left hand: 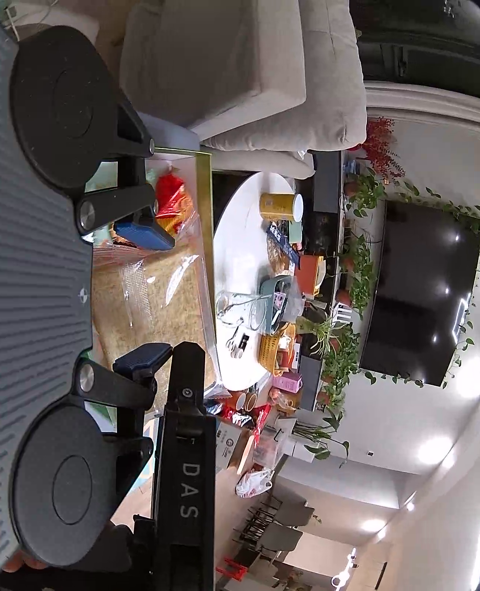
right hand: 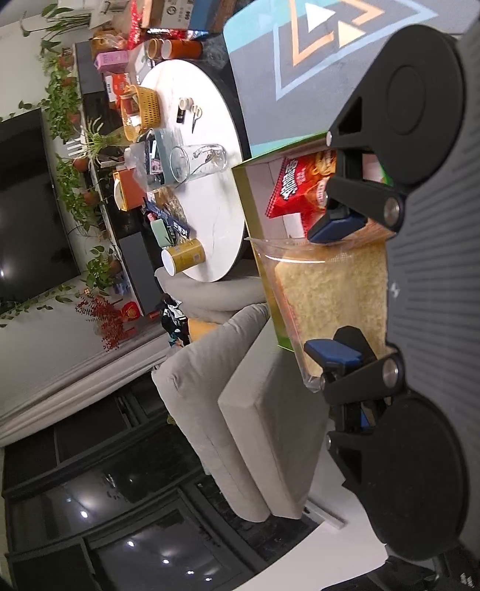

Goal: Organize snacks
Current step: 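Carry the bread bag into the green box with the right gripper, then open the right gripper to release the bread and withdraw it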

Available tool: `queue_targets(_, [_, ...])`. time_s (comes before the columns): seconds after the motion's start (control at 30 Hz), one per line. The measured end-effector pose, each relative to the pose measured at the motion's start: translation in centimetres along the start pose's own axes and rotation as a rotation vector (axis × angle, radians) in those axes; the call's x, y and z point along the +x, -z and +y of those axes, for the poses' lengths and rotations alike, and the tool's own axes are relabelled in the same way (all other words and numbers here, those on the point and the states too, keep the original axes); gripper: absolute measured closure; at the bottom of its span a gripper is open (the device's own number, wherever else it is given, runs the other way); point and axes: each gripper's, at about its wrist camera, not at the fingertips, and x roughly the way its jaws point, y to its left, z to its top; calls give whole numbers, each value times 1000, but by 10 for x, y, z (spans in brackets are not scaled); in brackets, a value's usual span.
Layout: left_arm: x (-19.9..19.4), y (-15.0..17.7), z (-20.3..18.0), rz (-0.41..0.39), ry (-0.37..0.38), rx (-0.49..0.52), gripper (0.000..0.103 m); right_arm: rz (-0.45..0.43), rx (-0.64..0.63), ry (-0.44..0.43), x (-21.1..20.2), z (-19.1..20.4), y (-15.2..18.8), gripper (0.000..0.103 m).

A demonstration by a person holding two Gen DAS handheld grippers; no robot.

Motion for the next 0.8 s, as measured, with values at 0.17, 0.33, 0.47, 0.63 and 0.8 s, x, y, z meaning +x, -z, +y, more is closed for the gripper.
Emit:
queue_targets(0.17, [28, -4, 16, 19, -8, -45, 51, 22, 40, -16, 24, -9, -8, 62])
queue_targets(0.33, [54, -9, 26, 24, -27, -67, 51, 29, 56, -16, 46, -16, -11, 62])
queue_targets(0.47, [76, -10, 29, 36, -87, -54, 50, 26, 92, 10, 61, -25, -14, 62])
queue_targets(0.63, [90, -4, 41, 75, -129, -63, 49, 31, 101, 83, 68, -38, -8, 62])
queue_targets(0.8, [85, -1, 46, 75, -137, -78, 49, 72, 73, 103, 69, -37, 1, 62])
